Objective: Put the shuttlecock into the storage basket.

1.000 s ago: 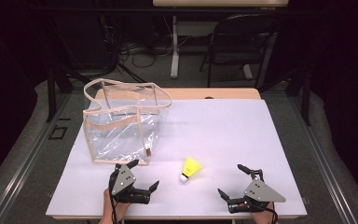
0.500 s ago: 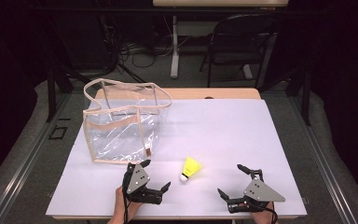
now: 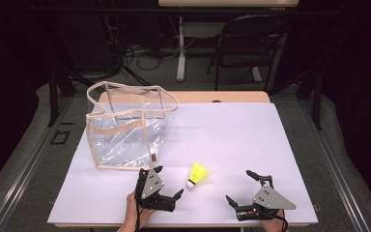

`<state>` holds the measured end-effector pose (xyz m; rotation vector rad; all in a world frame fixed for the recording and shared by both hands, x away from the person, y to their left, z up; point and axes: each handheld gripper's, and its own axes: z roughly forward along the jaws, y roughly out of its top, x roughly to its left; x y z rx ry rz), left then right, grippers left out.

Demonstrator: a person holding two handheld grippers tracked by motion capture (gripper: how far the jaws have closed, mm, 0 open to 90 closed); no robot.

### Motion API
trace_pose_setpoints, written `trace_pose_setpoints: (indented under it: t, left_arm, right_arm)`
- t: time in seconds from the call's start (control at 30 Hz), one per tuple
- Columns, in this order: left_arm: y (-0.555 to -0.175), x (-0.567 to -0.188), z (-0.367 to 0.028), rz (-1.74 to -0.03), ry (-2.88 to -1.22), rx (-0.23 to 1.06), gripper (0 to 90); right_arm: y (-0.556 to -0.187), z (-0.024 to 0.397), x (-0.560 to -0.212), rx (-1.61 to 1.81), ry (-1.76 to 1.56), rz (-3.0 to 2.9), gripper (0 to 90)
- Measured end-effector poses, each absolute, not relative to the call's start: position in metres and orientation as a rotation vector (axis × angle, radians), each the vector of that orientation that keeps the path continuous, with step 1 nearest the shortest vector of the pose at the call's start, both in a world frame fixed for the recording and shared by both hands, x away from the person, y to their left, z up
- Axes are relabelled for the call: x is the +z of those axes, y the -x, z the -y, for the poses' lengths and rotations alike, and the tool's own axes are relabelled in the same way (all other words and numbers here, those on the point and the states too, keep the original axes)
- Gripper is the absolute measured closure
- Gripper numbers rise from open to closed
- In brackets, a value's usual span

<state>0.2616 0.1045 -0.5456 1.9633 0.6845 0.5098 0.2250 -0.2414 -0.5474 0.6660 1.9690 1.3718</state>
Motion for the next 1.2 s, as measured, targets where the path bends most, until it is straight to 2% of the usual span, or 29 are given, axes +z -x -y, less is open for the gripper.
trace_pose_setpoints:
  t: [1.2]
  left_arm:
    - [-0.27,-0.546,-0.066,-0.744,-2.064,0.461,0.0]
  right_arm:
    - [-0.224,0.242,-0.546,1.372,-0.667,-1.967,0.2]
